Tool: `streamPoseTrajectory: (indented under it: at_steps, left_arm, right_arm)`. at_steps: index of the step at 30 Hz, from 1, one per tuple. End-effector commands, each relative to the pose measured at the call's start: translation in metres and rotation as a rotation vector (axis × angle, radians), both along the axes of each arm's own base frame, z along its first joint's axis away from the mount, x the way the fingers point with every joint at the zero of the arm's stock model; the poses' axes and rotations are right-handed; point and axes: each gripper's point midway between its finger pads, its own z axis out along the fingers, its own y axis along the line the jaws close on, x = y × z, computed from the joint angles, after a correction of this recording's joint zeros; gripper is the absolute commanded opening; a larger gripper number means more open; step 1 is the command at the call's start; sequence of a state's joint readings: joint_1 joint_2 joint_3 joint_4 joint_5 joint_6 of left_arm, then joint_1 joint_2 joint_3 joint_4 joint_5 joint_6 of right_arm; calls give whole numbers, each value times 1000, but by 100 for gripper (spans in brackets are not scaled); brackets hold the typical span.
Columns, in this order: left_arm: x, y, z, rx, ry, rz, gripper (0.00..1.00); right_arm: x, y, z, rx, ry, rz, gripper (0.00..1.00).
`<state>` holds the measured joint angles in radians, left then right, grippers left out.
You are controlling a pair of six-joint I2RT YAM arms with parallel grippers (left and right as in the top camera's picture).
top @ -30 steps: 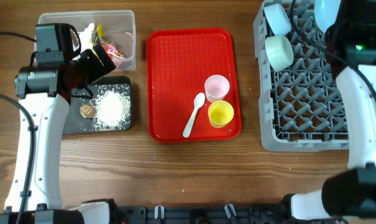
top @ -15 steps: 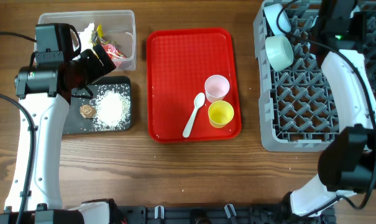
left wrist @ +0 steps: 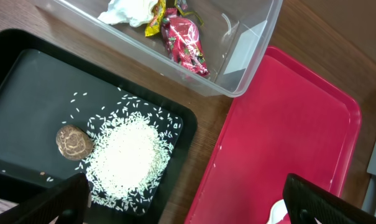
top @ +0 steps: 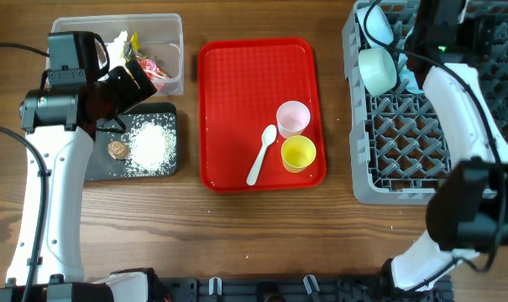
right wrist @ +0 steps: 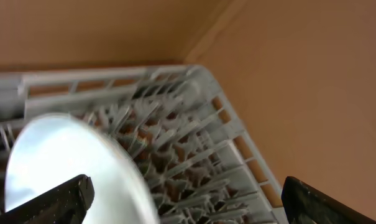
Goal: Sort waste into correct bins and load items into the dishwasher rack
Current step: 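Stand light-blue plate upright in rack with right gripper, then grasp pink cup on red tray with left gripper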
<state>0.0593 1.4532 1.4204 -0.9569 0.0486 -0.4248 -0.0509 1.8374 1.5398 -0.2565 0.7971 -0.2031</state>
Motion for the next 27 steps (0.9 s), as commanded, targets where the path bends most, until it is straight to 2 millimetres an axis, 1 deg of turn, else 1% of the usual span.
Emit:
streamPoseTrajectory:
  at_steps: [1,2,3,4,5,6,7,8,9,11,12,15,17,19,21,22,23,24,25,26,27]
  left_arm:
    - [1,5,1,9,-3,23,100]
    - [1,5,1,9,-3,23,100]
    - [1,5,1,9,-3,23,100]
    - [1,5,1,9,-3,23,100]
    - [1,5,1,9,-3,23,100]
    - [1,5,1,9,-3,23,100]
    - [1,5,1,9,-3,23,100]
    - [1,5,1,9,-3,23,100]
    - [1,5,1,9,-3,23,100]
    - [2,4,1,4,-4,20,100]
    - [2,1,1,-8,-3,12,100]
    - [2,0,1,-16,-4,6,100]
    - [4,-3,3,-29,-16,-3,100]
    - [4,-8,3,-52,-17,-18,100]
    - [7,-19,6,-101,-36,-55,100]
    - [11,-30,11,-144,-60,-93,93]
    - [15,-45,17,-185,-90,-145,88]
    - [20,-72,24,-200,-124,-221,87]
    - [22,-91,27,-186,-146,-278,87]
    - [23,-115,27,-151,-165,-329,88]
    - [25,-140,24,-97,-177,-370,90]
  right_arm:
    - [-35,27,105,156,-323,83,100]
    - [-43,57,119,252,-338,225,100]
    - [-52,84,126,345,-333,350,100]
    - [-68,115,132,468,-319,480,100]
    - [-84,144,127,607,-281,569,100]
    - [-95,164,114,719,-220,614,100]
    - [-102,182,102,795,-155,660,100]
    - [-111,213,78,898,-31,723,100]
    - [-114,224,66,921,25,734,100]
    - [-121,252,29,943,187,735,100]
    - [-124,263,6,943,280,716,100]
    - [-129,272,-37,918,435,653,100]
    - [-128,275,-57,927,498,629,100]
    - [-126,276,-67,932,524,615,100]
    - [-125,276,-67,931,523,617,100]
    - [-125,276,-67,929,523,618,100]
    - [-125,275,-67,928,524,619,100]
    - [-124,274,-63,927,505,624,100]
    - [-122,271,-58,927,484,625,100]
    - [-119,264,-47,929,439,623,100]
    - [-117,255,-35,927,391,621,100]
